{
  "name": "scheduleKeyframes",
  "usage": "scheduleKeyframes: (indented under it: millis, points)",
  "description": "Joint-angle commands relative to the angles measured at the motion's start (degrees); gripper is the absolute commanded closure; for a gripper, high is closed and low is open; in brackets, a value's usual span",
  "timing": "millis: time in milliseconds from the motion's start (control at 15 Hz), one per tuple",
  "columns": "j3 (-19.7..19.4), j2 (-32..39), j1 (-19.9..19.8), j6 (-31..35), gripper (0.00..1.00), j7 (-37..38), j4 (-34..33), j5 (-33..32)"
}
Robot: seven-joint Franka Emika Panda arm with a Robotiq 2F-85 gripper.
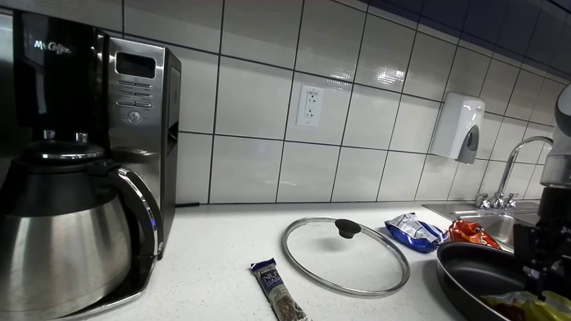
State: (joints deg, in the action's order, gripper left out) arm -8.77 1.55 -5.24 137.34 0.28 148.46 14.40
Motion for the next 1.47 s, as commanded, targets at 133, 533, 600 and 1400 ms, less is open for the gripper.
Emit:
scheduleKeyframes:
  millis: [133, 533, 600, 1400]
  points:
    - [0.5, -2.7, -0.9, -1.3, 0.01, 1.0, -1.2, -1.5]
    - [0.1, -2.5, -1.2, -2.1, 0.00, 1.4, -4.4, -3.0]
    - [-0.1, -2.0, -1.3, -2.2, 0.00, 1.4, -5.3, -3.7]
    - [-0.4, -0.2, -2.0, -1.7, 0.00, 0.2, -8.3, -4.5]
